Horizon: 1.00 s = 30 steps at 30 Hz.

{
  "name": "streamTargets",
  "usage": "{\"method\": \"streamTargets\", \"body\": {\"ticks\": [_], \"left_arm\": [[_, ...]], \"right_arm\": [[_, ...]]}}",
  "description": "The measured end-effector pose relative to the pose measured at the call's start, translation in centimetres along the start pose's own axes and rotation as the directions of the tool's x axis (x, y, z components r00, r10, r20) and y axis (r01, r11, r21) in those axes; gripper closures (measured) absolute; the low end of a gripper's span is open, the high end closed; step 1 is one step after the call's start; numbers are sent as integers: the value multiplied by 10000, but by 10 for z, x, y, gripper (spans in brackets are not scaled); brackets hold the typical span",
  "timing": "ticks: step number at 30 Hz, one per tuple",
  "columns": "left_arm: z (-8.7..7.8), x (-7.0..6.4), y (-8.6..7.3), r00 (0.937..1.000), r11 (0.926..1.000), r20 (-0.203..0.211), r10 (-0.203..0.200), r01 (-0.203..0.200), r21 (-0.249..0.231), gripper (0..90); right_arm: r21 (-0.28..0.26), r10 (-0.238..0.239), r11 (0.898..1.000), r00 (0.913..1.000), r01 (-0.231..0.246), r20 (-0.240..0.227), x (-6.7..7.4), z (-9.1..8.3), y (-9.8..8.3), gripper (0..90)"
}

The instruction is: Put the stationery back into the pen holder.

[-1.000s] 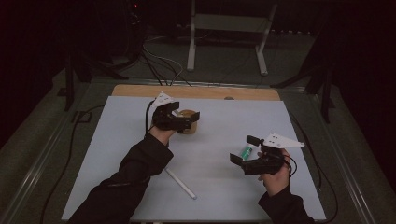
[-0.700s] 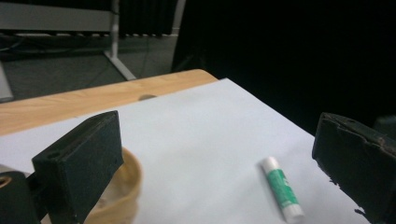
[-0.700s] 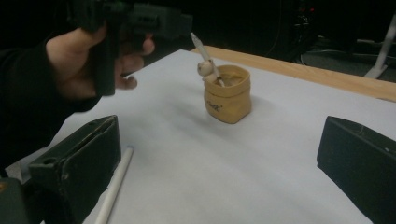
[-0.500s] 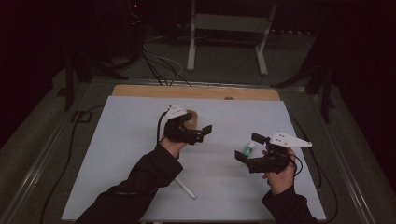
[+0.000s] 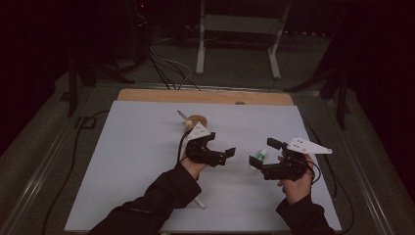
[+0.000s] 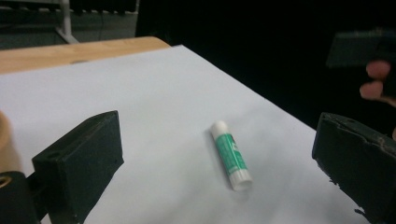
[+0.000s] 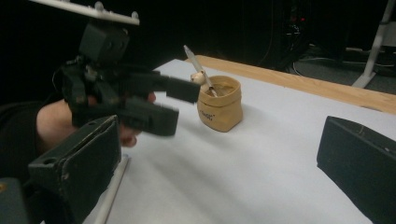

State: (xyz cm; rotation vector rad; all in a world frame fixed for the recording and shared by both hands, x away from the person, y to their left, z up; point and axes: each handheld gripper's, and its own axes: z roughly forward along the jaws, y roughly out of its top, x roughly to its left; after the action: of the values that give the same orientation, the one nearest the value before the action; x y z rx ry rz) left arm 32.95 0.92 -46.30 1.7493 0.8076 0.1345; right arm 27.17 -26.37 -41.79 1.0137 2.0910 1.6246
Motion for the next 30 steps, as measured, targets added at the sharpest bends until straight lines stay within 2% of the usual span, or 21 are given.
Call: {"method": "streamTargets", "body": {"ticks": [4,8,13,18,20,23,26,30], "left_arm": [[5,-5,-2,9995,10000,301,48,-49,32,25],[10,-11,-4,9991,10000,420,46,-47,24,25],[18,-18,-6,9981,9995,615,-61,42,304,25],[29,-23,-9,9994,9983,303,-148,130,565,25],[35,-24,-13,9991,9973,379,-168,140,722,22],[44,-27,-20,9988,9941,491,10,-63,1079,22],[52,-32,-27,9989,9890,432,169,-231,1464,22],[63,-40,-34,9993,9779,244,270,-315,2068,22]], "right_arm": [[-31,-5,10000,10000,6,41,-1,-1,1,0],[-78,19,10000,9999,-18,107,-2,-2,2,0],[-193,74,9998,9998,-70,179,-3,-5,3,0],[-238,60,9997,9997,-54,244,-5,-6,3,0],[-234,87,9997,9996,-81,271,-6,-7,4,0],[-278,86,9996,9994,-77,321,-7,-8,4,0],[-277,94,9996,9992,-83,378,-7,-8,4,0],[-300,128,9995,9990,-115,431,-8,-9,4,0]]}}
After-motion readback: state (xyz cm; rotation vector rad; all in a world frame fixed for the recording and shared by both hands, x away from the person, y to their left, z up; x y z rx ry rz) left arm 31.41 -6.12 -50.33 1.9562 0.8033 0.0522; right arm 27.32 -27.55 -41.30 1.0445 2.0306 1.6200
